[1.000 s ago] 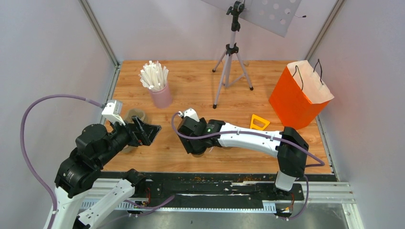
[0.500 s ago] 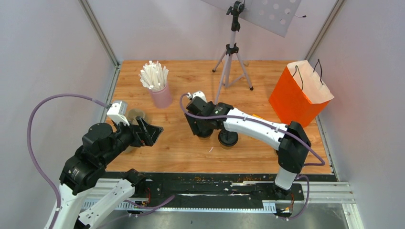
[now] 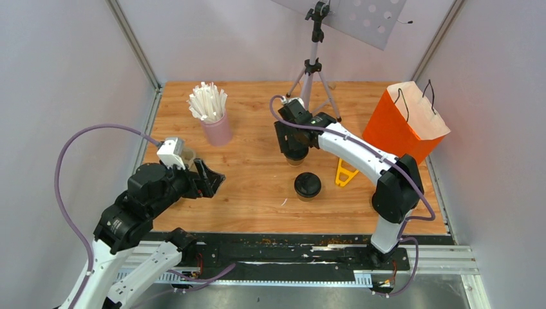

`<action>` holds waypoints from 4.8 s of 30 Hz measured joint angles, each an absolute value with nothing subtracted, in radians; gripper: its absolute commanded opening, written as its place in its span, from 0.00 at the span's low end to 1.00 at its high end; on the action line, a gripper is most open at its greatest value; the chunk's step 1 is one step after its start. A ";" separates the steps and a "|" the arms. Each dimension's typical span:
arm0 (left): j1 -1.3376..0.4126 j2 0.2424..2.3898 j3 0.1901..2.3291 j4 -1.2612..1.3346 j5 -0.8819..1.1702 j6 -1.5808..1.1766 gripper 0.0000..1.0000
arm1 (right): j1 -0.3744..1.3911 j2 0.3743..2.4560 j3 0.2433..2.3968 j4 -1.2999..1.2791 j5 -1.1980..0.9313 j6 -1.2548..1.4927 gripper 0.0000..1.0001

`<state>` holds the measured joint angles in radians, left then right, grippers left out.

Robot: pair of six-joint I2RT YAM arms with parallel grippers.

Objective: Pack the takeout coffee

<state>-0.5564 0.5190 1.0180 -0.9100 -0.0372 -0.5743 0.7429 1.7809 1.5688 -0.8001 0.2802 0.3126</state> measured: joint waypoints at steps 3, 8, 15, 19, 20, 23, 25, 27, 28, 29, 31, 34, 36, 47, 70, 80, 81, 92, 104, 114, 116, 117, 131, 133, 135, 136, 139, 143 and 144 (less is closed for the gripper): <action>-0.556 0.523 0.995 -0.894 -0.044 -0.567 1.00 | 0.694 1.781 1.568 -0.816 0.278 0.311 0.76; -0.556 0.540 0.940 -0.878 -0.080 -0.558 1.00 | 0.620 1.778 1.532 -0.812 0.241 0.305 0.76; -0.556 0.582 0.855 -0.865 -0.149 -0.562 1.00 | 0.558 1.779 1.489 -0.811 0.191 0.285 0.80; -0.556 0.606 0.846 -0.851 -0.171 -0.560 1.00 | 0.548 1.779 1.485 -0.809 0.164 0.280 0.83; -0.556 0.609 0.845 -0.847 -0.173 -0.559 1.00 | 0.546 1.779 1.485 -0.809 0.160 0.280 0.84; -0.556 0.632 0.845 -0.840 -0.170 -0.552 1.00 | 0.544 1.779 1.479 -0.803 0.147 0.278 0.86; -0.556 0.647 0.845 -0.841 -0.170 -0.551 1.00 | 0.543 1.779 1.475 -0.804 0.143 0.278 0.89; -0.556 0.658 0.845 -0.841 -0.169 -0.551 1.00 | 0.543 1.779 1.474 -0.807 0.143 0.277 0.90; -0.556 0.660 0.845 -0.841 -0.168 -0.551 1.00 | 0.542 1.779 1.474 -0.810 0.143 0.277 0.91; -0.556 0.663 0.845 -0.841 -0.168 -0.551 1.00 | 0.542 1.778 1.474 -0.815 0.143 0.277 0.92; -0.556 0.667 0.845 -0.841 -0.175 -0.554 1.00 | 0.542 1.774 1.474 -0.829 0.142 0.275 0.94; -0.556 0.683 0.855 -0.855 -0.196 -0.556 1.00 | 0.542 1.753 1.475 -0.854 0.134 0.268 0.96; -0.556 0.704 0.869 -0.851 -0.198 -0.555 1.00 | 0.542 1.724 1.480 -0.876 0.124 0.263 0.98; -0.543 0.898 0.992 -0.891 -0.372 -0.615 1.00 | 0.591 1.429 1.468 -0.900 0.093 0.263 1.00; -0.015 1.033 1.007 -0.915 -0.545 -0.855 0.84 | 0.831 0.986 1.069 -0.737 -0.073 0.389 1.00; 0.113 1.192 0.937 -0.833 -0.448 -0.900 0.83 | 0.831 1.044 1.053 -0.720 -0.088 0.379 0.99; 0.114 1.202 0.936 -0.826 -0.445 -0.900 0.84 | 0.831 1.049 1.053 -0.720 -0.088 0.376 0.99; 0.147 1.289 0.898 -0.745 -0.414 -0.886 0.83 | 0.831 1.062 1.053 -0.720 -0.087 0.357 0.99; 0.147 1.310 0.876 -0.691 -0.403 -0.868 0.69 | 0.831 1.088 1.054 -0.720 -0.076 0.342 1.00; 0.147 1.309 0.876 -0.687 -0.403 -0.865 0.53 | 0.831 1.096 1.054 -0.720 -0.069 0.342 0.99; 0.147 1.307 0.876 -0.687 -0.402 -0.865 0.51 | 0.831 1.100 1.054 -0.720 -0.068 0.342 0.99; 0.147 1.306 0.876 -0.687 -0.402 -0.865 0.50 | 0.831 1.101 1.054 -0.721 -0.068 0.342 0.99; 0.147 1.254 0.875 -0.700 -0.422 -0.851 0.50 | 0.831 1.126 1.049 -0.720 -0.061 0.342 0.99; 0.147 1.247 0.883 -0.710 -0.422 -0.846 0.50 | 0.831 1.126 1.046 -0.720 -0.061 0.342 0.99; 0.147 1.245 0.897 -0.722 -0.421 -0.841 0.50 | 0.831 1.127 1.046 -0.720 -0.062 0.342 0.99; 0.147 1.243 0.905 -0.727 -0.421 -0.838 0.50 | 0.831 1.127 1.046 -0.720 -0.062 0.342 1.00; 0.147 1.224 0.925 -0.738 -0.422 -0.827 0.49 | 0.831 1.127 1.046 -0.720 -0.061 0.342 1.00; 0.147 1.180 0.933 -0.746 -0.429 -0.818 0.49 | 0.831 1.127 1.046 -0.720 -0.061 0.342 1.00; 0.147 1.172 0.937 -0.752 -0.429 -0.813 0.49 | 0.831 1.127 1.046 -0.720 -0.061 0.342 1.00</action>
<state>0.1467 1.1721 0.9371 -0.7517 -0.4286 -0.8127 0.8310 1.1275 1.0458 -0.7197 -0.0612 0.3424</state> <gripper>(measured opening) 0.495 0.997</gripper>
